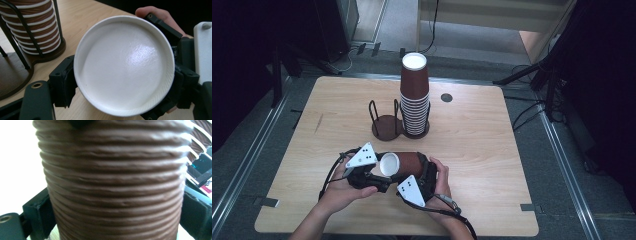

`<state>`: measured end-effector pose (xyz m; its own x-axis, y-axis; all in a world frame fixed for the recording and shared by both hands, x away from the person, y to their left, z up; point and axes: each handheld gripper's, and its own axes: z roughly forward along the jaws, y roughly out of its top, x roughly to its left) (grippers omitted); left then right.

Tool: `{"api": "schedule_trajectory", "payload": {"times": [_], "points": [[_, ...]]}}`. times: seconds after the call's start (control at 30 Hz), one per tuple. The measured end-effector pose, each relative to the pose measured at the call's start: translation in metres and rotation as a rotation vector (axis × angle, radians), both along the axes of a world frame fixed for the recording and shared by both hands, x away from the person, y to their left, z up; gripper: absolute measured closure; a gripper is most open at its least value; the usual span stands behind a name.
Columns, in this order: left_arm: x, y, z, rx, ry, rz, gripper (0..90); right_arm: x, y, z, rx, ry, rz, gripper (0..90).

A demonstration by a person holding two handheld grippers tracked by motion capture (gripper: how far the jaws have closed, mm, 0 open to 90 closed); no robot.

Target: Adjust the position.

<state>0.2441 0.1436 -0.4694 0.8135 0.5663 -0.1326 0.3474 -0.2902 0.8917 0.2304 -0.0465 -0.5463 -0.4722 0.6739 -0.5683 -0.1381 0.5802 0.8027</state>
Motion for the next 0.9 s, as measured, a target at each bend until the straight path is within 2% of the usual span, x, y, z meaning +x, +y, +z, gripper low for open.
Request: {"api": "schedule_trajectory", "payload": {"times": [0.1,0.33,0.43,0.77,0.8,0.9], "points": [[0.001,0.003,0.001,-0.021,-0.011,0.024,23.1,0.0,-0.002,0.005,0.032,-0.001,0.008,2.0],[0.005,0.012,0.0,-0.086,-0.048,0.07,23.1,-0.004,-0.005,0.017,0.068,-0.026,0.035,0.0],[0.007,0.016,-0.001,-0.112,-0.054,0.087,23.1,-0.004,-0.007,0.021,0.085,-0.023,0.033,0.0],[0.006,0.02,-0.003,-0.154,-0.135,0.144,23.0,-0.001,-0.016,0.029,0.133,-0.015,0.004,0.0],[0.006,0.021,-0.003,-0.159,-0.144,0.153,23.0,-0.001,-0.017,0.031,0.153,-0.005,0.007,0.0],[0.007,0.023,-0.004,-0.184,-0.147,0.162,23.1,-0.001,-0.017,0.033,0.166,-0.002,0.007,0.0]]}}
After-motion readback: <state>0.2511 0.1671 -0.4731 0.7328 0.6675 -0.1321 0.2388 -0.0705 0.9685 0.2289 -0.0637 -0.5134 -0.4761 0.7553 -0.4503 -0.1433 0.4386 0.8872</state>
